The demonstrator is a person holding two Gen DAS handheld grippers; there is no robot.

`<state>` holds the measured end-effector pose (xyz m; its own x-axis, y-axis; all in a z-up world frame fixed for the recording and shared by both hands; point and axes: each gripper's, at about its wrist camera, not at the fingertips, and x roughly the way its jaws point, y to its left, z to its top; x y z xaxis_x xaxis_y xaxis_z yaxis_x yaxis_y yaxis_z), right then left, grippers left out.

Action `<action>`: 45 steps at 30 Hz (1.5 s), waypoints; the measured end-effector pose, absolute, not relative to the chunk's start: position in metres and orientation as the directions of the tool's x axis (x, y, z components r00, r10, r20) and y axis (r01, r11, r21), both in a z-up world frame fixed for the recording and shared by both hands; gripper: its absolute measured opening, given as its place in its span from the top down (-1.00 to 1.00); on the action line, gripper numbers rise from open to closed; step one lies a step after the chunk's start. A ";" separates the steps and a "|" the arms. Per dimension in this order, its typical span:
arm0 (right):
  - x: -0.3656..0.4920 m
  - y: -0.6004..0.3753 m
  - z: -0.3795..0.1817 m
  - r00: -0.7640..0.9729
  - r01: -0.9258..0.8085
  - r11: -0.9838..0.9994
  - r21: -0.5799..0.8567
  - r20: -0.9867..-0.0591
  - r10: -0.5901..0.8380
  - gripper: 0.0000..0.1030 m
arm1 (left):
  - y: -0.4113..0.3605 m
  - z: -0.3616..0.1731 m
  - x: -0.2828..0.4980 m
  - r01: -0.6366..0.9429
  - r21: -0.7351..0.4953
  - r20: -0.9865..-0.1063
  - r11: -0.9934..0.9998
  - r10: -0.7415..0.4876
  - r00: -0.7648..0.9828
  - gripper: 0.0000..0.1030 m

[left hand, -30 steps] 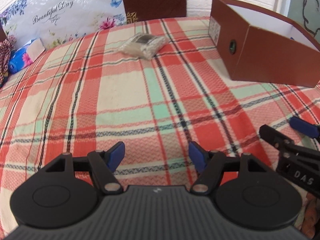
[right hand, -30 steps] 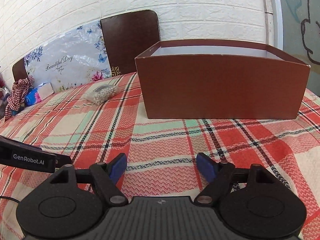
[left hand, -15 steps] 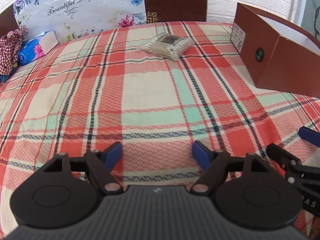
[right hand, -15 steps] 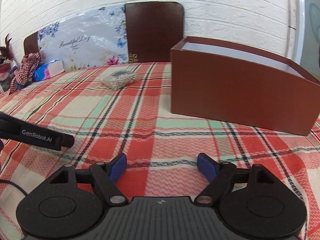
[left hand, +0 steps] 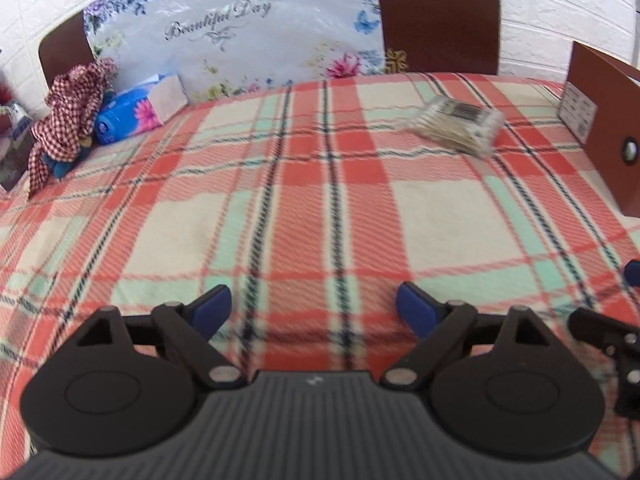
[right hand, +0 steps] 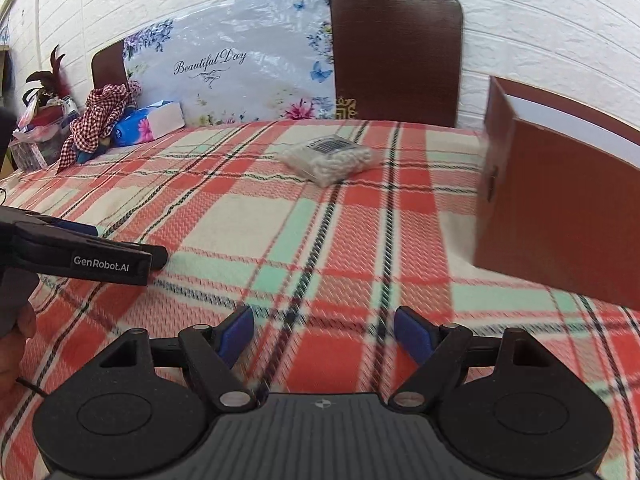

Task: Organize objects
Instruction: 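Move both grippers back over the table, then grasp the clear cotton swab bag with the right gripper and lift it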

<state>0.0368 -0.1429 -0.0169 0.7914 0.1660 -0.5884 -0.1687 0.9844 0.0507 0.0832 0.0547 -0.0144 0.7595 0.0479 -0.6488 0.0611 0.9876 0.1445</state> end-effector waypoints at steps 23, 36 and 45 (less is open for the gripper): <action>0.188 -0.120 -0.014 0.865 -0.101 0.992 -0.073 -0.499 0.051 -0.70 | 0.093 -0.028 0.096 0.051 -0.024 -0.590 0.998 -0.055 0.806 -1.00; 0.179 -0.117 -0.019 0.830 -0.225 0.970 -0.088 -0.538 0.144 0.17 | 0.093 -0.030 0.101 0.055 -0.019 -0.596 0.998 -0.055 0.801 -1.00; 0.048 -0.140 -0.018 0.799 -0.228 0.972 -0.060 -0.582 0.151 0.16 | 0.087 -0.030 0.099 0.048 0.023 -0.596 0.999 -0.024 0.802 -1.00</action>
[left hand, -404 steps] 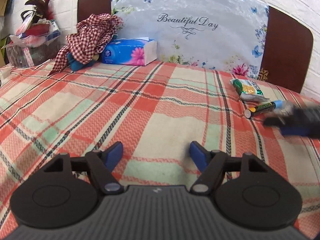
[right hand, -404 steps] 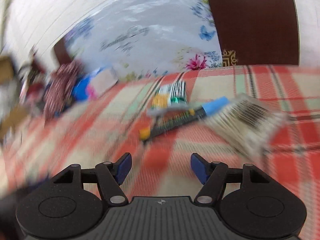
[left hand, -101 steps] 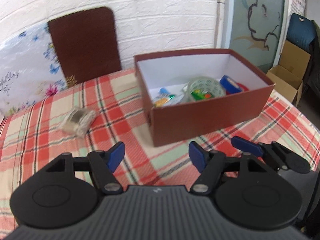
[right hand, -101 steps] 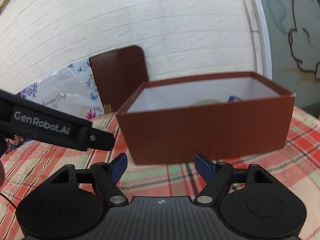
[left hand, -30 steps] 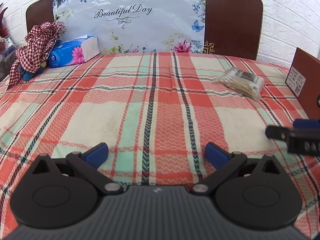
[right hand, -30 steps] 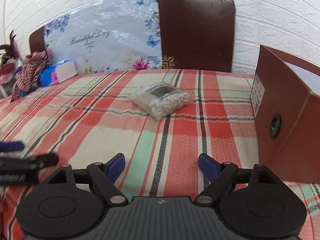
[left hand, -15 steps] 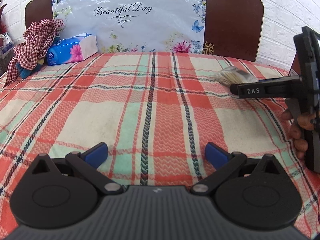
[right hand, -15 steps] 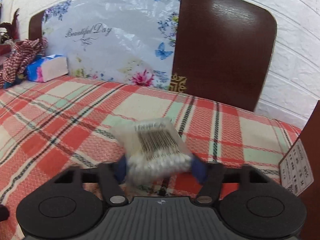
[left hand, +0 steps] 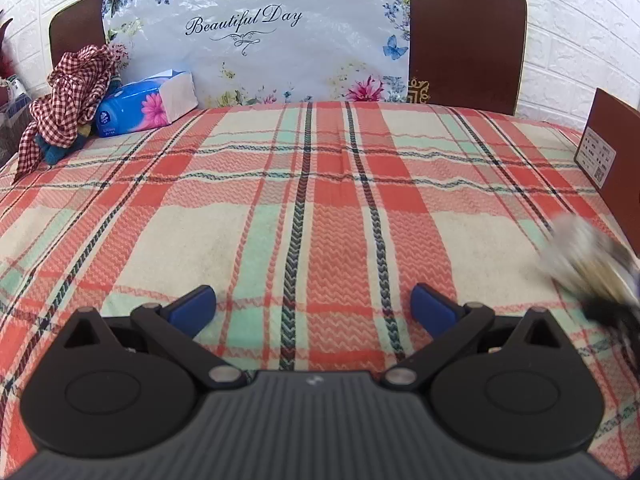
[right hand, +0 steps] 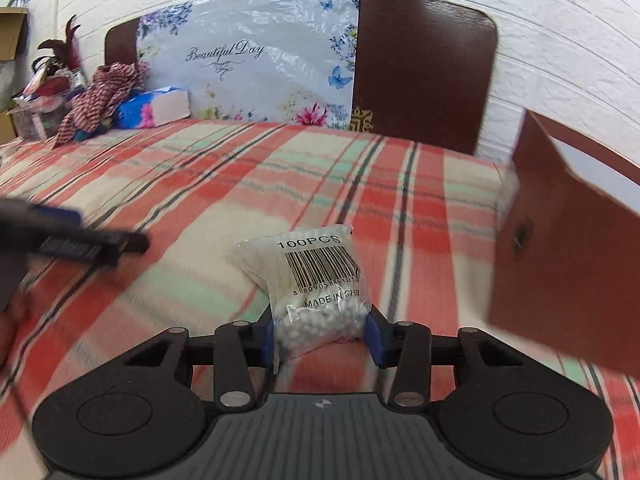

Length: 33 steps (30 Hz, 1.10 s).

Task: Organize objects
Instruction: 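Grasp the clear cotton swab bag with the right gripper and lift it, then grasp the cotton swab bag with the left gripper while the right gripper releases it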

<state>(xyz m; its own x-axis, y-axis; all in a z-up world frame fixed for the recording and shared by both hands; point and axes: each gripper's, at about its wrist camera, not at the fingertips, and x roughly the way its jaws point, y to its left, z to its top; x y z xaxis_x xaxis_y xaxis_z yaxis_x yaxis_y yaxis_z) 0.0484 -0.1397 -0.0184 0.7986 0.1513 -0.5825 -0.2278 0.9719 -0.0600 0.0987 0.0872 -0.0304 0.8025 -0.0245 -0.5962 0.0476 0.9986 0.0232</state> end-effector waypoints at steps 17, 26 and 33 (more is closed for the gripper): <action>-0.046 -0.198 -0.004 0.801 -0.221 0.968 0.120 -0.543 0.251 -0.39 | 0.079 -0.025 0.083 -0.027 0.113 -0.602 0.993 0.090 0.794 -1.00; -0.020 -0.247 0.009 0.796 -0.236 0.917 0.322 -0.477 0.373 -0.28 | 0.070 0.006 0.027 -0.027 -0.325 -0.692 0.945 -0.218 0.688 -0.70; 0.003 -0.250 -0.010 0.737 -0.219 0.878 0.425 -0.518 0.435 -0.01 | 0.002 0.003 0.029 0.144 -0.496 -0.711 0.856 -0.496 0.498 -0.51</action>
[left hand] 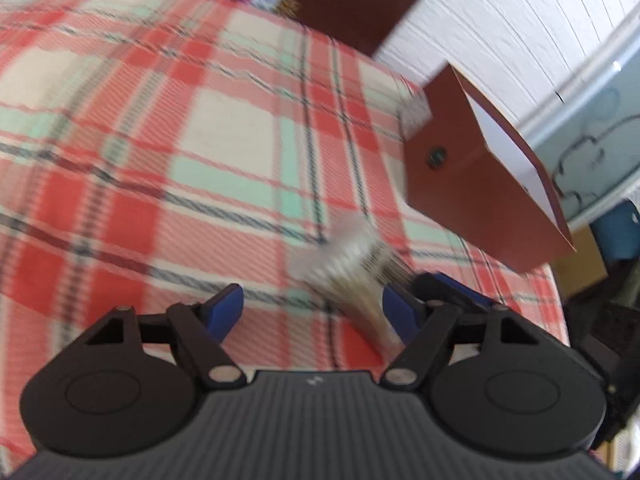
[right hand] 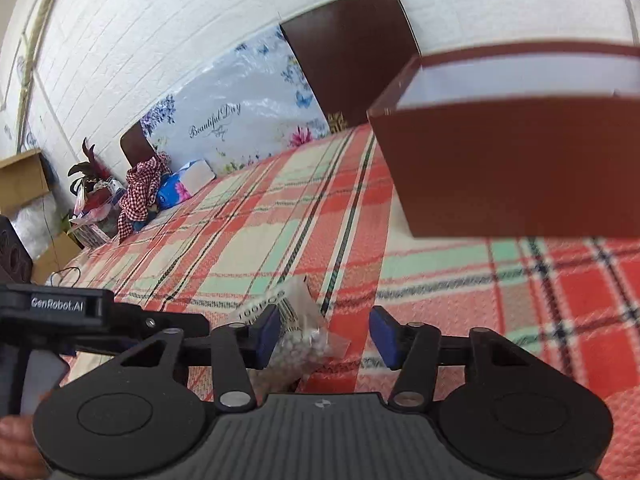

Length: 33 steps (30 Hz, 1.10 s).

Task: Organize objects
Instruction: 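Grasp the cotton swab bag with the left gripper while the right gripper releases it, then lower the cotton swab bag into the brown box and open the left gripper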

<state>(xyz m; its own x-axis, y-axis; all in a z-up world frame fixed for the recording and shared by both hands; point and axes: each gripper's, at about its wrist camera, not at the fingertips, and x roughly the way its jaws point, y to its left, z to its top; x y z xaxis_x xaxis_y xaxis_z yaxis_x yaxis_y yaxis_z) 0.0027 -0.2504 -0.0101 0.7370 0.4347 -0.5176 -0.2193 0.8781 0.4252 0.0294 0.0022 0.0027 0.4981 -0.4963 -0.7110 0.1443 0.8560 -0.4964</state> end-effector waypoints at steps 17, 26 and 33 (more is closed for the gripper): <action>-0.017 -0.257 0.021 0.830 -0.274 0.830 0.486 -0.315 0.459 0.47 | -0.060 0.086 0.058 0.392 -0.389 -0.595 0.834 -0.552 0.584 0.52; 0.015 -0.333 0.050 0.955 -0.088 0.885 0.457 -0.213 0.205 0.46 | -0.177 0.123 0.112 0.554 -0.266 -0.554 0.789 -0.595 0.582 0.32; 0.041 -0.325 0.038 0.965 0.068 0.975 0.210 -0.261 -0.011 -0.12 | -0.203 0.098 0.108 0.484 -0.048 -0.598 0.874 -0.413 0.687 -0.26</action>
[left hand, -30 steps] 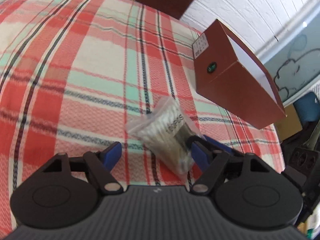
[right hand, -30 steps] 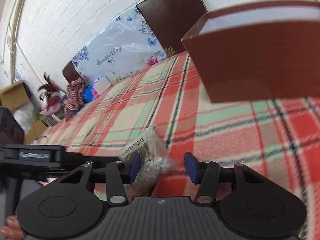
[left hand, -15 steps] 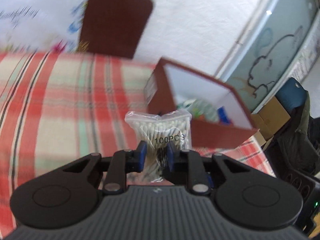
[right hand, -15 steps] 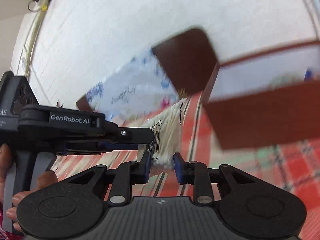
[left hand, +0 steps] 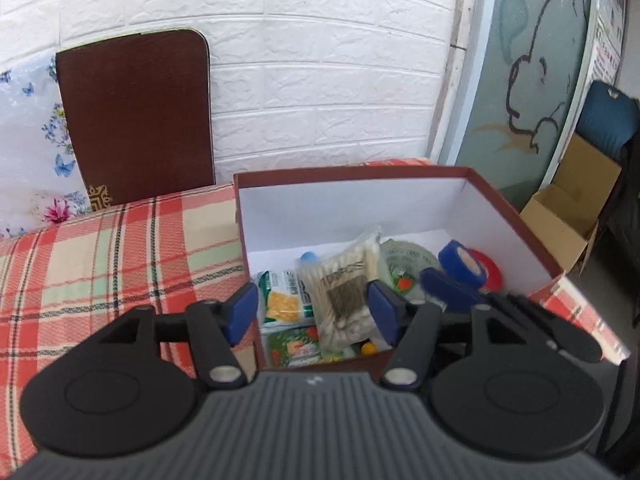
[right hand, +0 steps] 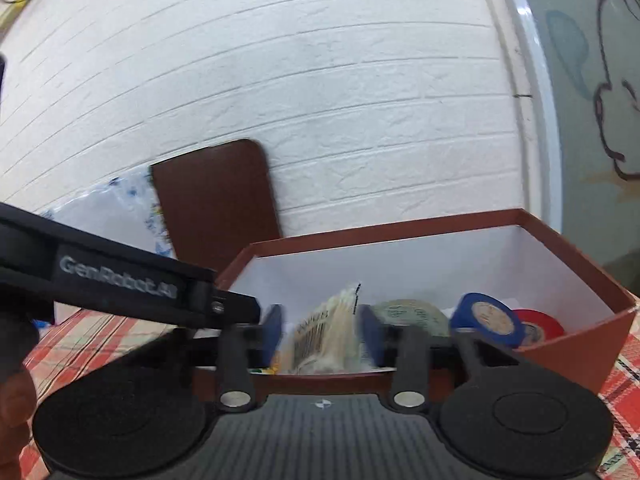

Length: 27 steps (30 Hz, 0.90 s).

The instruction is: Organize objects

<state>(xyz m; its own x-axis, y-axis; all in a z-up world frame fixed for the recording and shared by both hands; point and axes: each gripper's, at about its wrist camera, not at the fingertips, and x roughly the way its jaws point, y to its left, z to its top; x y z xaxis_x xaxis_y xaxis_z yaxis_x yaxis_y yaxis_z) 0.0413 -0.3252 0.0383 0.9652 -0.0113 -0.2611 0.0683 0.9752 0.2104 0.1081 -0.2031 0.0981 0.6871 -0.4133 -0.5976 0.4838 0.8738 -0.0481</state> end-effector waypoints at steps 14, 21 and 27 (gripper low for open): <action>-0.040 -0.318 0.028 0.950 0.147 0.930 0.336 -0.310 -0.038 -0.20 | -0.167 0.093 0.061 0.400 -0.020 -0.657 0.916 -0.314 0.686 -0.30; -0.054 -0.304 0.032 0.927 0.153 0.921 0.358 -0.374 -0.008 -0.20 | -0.132 0.077 0.039 0.351 -0.007 -0.691 0.936 -0.258 0.675 -0.30; -0.066 -0.288 0.042 0.918 0.142 0.916 0.375 -0.397 0.020 -0.30 | -0.099 0.065 0.019 0.297 0.024 -0.696 0.955 -0.197 0.691 -0.30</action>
<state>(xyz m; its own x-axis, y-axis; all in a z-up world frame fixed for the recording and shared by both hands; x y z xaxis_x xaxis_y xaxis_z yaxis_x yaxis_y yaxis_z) -0.0662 -0.2885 0.0420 0.9178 0.0204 -0.3965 0.1419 0.9159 0.3755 0.0193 -0.0994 0.0652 0.6908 -0.1973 -0.6956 0.2967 0.9547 0.0240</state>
